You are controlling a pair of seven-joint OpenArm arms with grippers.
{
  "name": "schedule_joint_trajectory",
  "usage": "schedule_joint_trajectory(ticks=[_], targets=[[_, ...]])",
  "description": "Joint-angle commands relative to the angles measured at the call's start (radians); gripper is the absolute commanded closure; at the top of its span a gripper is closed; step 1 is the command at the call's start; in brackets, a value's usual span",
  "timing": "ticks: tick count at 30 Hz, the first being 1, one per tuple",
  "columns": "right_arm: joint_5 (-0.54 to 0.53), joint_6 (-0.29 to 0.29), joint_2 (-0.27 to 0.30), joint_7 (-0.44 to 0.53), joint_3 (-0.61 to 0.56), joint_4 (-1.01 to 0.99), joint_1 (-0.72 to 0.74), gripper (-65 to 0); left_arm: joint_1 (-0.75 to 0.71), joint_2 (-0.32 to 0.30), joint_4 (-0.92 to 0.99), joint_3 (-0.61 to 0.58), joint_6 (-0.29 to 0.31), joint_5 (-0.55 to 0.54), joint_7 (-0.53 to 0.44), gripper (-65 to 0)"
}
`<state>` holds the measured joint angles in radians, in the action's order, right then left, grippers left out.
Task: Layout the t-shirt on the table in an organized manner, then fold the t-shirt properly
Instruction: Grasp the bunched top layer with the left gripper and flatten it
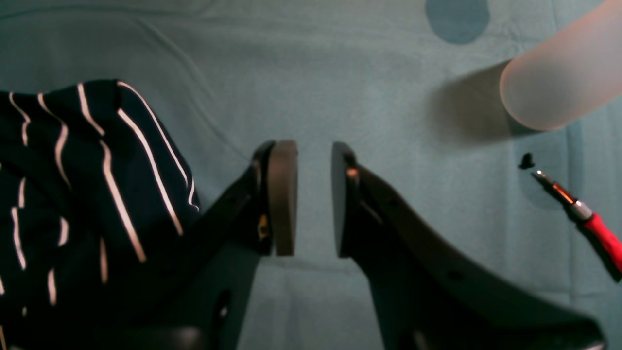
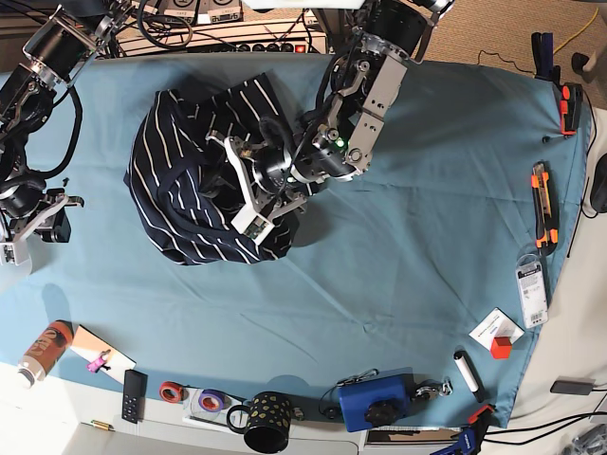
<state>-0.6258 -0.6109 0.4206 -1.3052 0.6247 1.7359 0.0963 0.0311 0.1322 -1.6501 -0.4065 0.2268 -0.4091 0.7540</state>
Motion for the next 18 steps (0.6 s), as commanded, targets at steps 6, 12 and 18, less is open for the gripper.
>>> schedule_joint_trajectory(ticks=[6, 12, 18], targets=[[-0.009, -0.003, 0.023, 0.023, 0.005, 0.016, 0.017, -12.7, 0.016, 0.025, -0.019, -0.069, -0.013, -0.013, -0.045, -37.8], [-0.009, -0.003, 0.023, 0.022, 0.005, 0.016, 0.017, -12.7, 0.016, 0.025, -0.019, -0.148, -0.241, 0.084, -0.071, -37.8], [-0.009, -0.002, 0.023, 0.022, 0.005, 0.016, 0.017, -12.7, 0.016, 0.025, -0.019, -0.158, -0.309, 0.079, -0.033, -35.0]])
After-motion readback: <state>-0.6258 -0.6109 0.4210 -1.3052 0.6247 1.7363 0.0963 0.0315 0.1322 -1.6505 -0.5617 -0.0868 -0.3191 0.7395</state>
